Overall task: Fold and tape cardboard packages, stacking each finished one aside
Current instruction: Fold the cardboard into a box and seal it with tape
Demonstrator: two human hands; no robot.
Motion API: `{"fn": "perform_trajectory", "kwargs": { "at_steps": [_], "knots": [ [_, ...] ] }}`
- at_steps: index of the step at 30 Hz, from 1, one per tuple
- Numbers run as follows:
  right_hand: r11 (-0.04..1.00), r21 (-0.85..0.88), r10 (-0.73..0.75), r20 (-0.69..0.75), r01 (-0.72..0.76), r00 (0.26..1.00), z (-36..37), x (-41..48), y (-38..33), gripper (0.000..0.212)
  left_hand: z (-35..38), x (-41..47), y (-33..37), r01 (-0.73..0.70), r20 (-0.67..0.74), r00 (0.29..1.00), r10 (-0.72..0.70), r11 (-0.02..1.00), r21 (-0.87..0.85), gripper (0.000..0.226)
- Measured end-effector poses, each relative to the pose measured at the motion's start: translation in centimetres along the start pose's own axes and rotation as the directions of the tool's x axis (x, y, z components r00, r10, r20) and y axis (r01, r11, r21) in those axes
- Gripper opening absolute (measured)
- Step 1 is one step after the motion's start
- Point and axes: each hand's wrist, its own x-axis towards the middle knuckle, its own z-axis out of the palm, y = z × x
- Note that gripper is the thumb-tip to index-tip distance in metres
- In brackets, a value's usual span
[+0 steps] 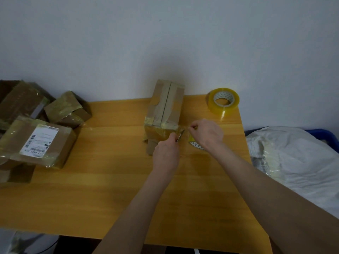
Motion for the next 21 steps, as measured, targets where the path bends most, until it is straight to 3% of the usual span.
{"fn": "perform_trajectory", "kwargs": {
  "at_steps": [10, 15, 21],
  "knots": [
    [0.999, 0.012, -0.035, 0.006, 0.035, 0.999, 0.2, 0.1, -0.3, 0.025, 2.0, 1.5, -1.2, -0.017, 0.038, 0.999, 0.013, 0.995, 0.098, 0.015],
    [0.982, 0.188, -0.007, 0.032, 0.001, 0.999, 0.5, 0.1, 1.4, 0.023, 2.5, 1.7, -3.0, -0.032, 0.081, 0.997, 0.018, 0.985, 0.168, 0.016],
    [0.974, 0.226, -0.025, 0.107, 0.0, 0.994, 0.9, 0.3, 2.9, 0.019, 6.1, -2.2, -5.7, -0.064, 0.323, 0.946, -0.009, 0.975, 0.213, 0.017]
  ]
}}
